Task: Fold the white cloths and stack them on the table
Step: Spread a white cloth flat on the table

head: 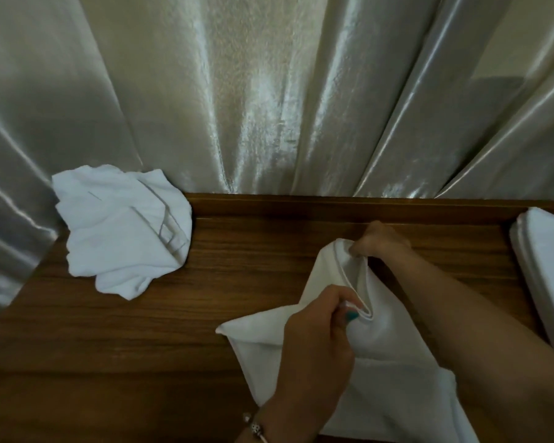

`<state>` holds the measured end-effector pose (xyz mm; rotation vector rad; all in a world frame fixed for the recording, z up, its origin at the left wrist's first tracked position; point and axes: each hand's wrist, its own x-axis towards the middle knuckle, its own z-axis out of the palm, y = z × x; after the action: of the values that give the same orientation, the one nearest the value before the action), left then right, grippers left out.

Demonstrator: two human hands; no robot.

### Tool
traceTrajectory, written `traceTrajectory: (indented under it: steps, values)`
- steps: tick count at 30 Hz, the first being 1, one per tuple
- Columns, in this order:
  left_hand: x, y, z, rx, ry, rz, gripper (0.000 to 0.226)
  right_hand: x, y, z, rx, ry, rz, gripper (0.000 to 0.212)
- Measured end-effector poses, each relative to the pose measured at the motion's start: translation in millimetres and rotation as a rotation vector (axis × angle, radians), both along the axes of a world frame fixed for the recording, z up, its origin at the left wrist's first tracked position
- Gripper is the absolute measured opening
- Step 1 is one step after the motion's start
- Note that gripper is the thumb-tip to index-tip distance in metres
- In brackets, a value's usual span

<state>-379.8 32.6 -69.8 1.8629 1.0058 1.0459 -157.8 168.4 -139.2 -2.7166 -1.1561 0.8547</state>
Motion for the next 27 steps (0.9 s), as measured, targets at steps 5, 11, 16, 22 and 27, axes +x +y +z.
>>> traceTrajectory:
  steps: [5,11,16,22,27]
  values:
    - [-14.2,13.8,13.1,0.012,0.005,0.062,0.03,14.2,-6.1,29.7,0.028,-0.025,-0.021,0.023]
    - [-39.2,54.0,40.0,0.005,-0.024,0.293,0.027,39.9,-35.9,87.5,0.218,-0.067,-0.095,0.029]
    - [-54.8,78.0,57.7,0.043,0.022,0.408,0.021,44.4,-61.9,139.0,0.433,0.111,-0.194,0.007]
    - [-55.5,95.2,108.9,0.084,0.016,0.481,0.016,37.0,-87.4,196.3,0.376,0.168,-0.113,0.023]
    - [-55.7,107.8,151.3,0.112,-0.02,0.485,0.017,26.1,-103.5,231.3,0.392,0.202,-0.071,0.015]
